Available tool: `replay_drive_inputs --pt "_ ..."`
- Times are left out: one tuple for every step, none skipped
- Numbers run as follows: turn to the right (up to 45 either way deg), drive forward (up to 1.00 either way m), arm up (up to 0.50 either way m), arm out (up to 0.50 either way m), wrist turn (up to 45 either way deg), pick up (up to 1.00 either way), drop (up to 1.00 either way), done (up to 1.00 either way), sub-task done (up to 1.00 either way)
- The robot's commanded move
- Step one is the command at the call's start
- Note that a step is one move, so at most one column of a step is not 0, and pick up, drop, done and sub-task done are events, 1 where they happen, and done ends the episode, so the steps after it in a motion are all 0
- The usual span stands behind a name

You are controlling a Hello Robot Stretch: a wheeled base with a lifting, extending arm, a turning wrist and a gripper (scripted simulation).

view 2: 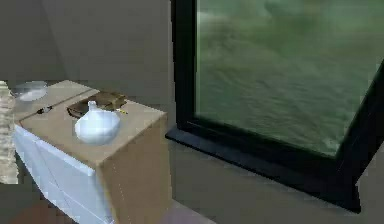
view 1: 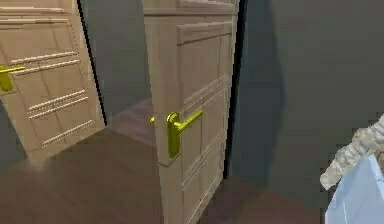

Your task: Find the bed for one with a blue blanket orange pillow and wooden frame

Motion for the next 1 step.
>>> replay_drive_inputs --pt "-45.0 0.00 0.00 0.00 0.0 0.00 0.00 0.00 0.00"
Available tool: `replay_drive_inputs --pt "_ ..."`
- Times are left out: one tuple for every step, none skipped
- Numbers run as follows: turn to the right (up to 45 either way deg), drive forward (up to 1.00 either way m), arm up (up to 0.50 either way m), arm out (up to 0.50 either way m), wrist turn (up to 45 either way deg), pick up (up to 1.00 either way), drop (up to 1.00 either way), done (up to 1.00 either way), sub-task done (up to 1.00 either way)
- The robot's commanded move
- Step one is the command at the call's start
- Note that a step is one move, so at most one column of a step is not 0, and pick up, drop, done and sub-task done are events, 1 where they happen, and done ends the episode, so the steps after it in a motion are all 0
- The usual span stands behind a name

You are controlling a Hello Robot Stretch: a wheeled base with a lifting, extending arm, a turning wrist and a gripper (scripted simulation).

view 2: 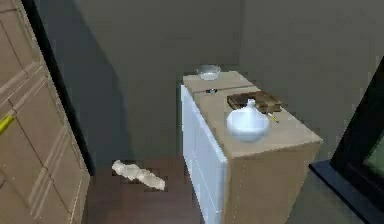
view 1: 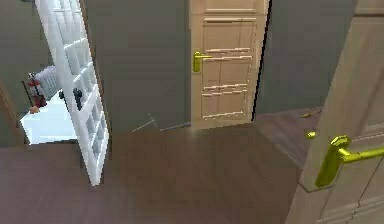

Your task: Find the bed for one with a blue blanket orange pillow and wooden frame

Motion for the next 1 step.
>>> replay_drive_inputs --pt "-45.0 0.00 0.00 0.00 0.0 0.00 0.00 0.00 0.00"
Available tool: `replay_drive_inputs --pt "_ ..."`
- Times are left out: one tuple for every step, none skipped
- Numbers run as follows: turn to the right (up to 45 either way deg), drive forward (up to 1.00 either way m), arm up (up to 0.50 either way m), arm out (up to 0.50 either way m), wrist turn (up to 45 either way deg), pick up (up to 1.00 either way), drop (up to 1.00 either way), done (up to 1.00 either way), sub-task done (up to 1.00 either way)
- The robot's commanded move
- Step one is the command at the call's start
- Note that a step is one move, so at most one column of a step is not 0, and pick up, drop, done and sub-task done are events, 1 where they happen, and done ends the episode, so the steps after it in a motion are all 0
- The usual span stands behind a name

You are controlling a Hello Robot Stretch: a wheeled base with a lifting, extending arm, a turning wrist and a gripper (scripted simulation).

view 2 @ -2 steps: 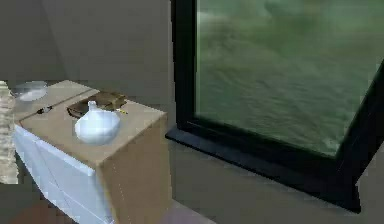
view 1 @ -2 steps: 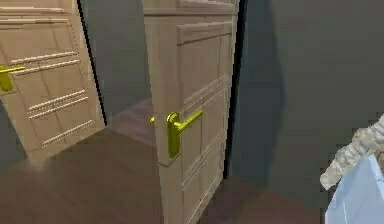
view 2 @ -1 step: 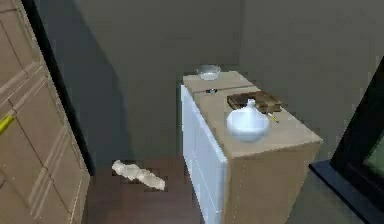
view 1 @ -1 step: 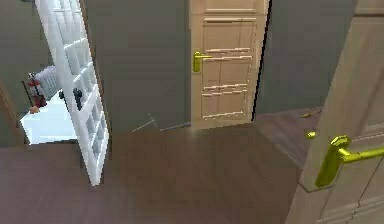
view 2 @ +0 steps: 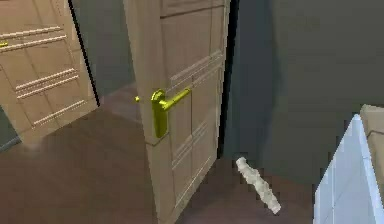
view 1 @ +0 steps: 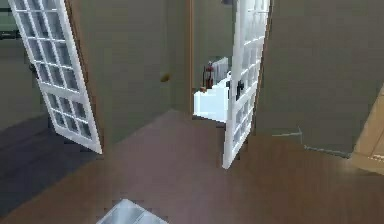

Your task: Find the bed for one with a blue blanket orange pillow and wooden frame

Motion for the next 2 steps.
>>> replay_drive_inputs --pt "-45.0 0.00 0.00 0.00 0.0 0.00 0.00 0.00 0.00" --pt "-15.0 0.00 0.00 0.00 0.0 0.00 0.00 0.00 0.00"
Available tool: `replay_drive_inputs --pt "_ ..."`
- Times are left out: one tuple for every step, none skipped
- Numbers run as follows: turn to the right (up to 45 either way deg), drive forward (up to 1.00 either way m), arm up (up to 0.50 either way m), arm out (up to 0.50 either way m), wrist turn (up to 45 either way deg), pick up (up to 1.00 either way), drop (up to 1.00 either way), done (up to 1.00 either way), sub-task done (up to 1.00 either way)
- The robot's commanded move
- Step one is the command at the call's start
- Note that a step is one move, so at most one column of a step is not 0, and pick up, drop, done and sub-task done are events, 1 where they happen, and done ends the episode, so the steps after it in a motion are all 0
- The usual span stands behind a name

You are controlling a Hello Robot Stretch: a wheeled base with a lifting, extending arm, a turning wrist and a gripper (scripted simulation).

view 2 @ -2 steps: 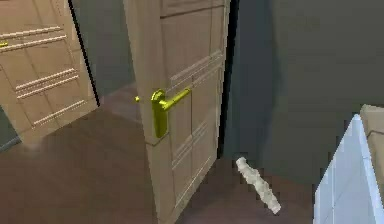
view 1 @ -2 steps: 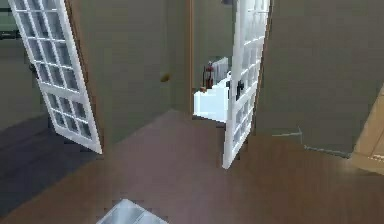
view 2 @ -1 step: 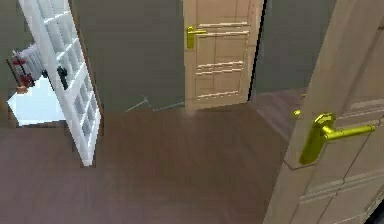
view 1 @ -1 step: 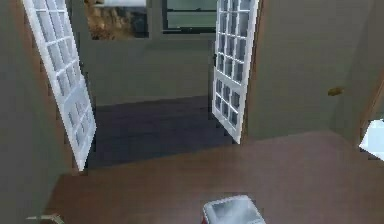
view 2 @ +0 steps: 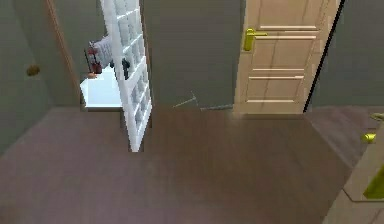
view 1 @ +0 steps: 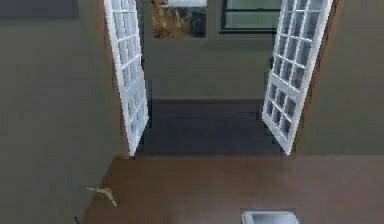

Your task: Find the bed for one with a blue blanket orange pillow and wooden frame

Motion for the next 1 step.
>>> replay_drive_inputs --pt "0.0 0.75 0.00 0.00 0.0 0.00 0.00 0.00 0.00"
